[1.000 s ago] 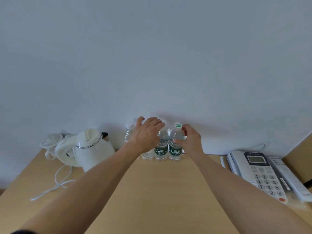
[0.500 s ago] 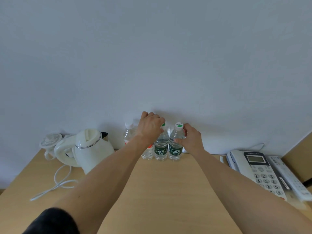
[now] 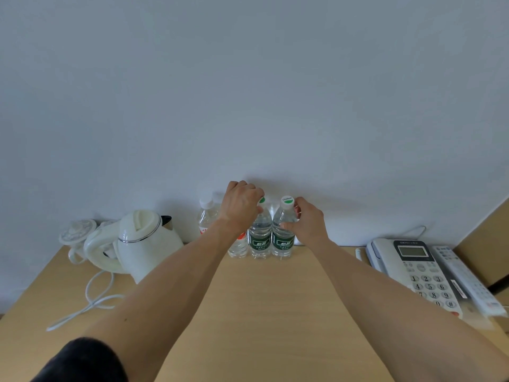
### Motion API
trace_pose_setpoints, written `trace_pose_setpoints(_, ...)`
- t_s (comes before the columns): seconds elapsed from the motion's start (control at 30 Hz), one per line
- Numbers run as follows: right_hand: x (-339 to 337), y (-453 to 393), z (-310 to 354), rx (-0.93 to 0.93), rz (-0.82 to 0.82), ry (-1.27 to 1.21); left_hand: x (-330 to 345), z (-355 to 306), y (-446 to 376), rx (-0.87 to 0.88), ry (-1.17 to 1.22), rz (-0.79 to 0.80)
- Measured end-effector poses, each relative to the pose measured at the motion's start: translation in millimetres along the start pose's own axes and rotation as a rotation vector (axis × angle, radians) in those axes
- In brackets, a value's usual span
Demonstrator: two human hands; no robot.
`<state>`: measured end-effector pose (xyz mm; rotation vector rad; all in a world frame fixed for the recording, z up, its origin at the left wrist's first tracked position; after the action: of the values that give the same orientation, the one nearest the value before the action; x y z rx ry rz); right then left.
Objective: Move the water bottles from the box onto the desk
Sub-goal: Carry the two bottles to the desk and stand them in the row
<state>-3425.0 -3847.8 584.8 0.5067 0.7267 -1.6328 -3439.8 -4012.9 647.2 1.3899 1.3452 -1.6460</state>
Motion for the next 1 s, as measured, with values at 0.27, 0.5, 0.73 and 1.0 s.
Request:
trace_pose_setpoints(0.27, -0.4, 0.7, 2.8, 0.012, 0.018, 0.043, 0.0, 0.9, 3.6, -0.044, -0.035, 0.02)
trace_pose_setpoints(0.5, -9.0, 4.8, 5.6, 0.025, 0.072, 0.092, -16.8, 7.2, 4.5, -0.068, -0.04, -0.002)
trace_pose_setpoints(0.73, -37.7, 8.0, 14.4, 0.027, 0.021, 0.107, -36.1, 12.5, 3.8, -0.098, -0.054, 0.003)
trace_pose_setpoints(1.0, -81.6, 11.9, 24.5, 0.052, -0.056, 0.182, -50.8, 0.8, -1.0, -0.091, -0.081, 0.125)
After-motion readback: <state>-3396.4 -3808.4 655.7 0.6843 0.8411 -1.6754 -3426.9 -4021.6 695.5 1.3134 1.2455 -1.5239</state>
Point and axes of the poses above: each hand's wrist, its own y-axis away from the middle knuckle, its own x-axis out of the palm, z = x × y, the point moved 9 cm from there along -y, towards the middle knuckle, and after that the axes turned 3 degrees about -x, right-handed, at the moved point
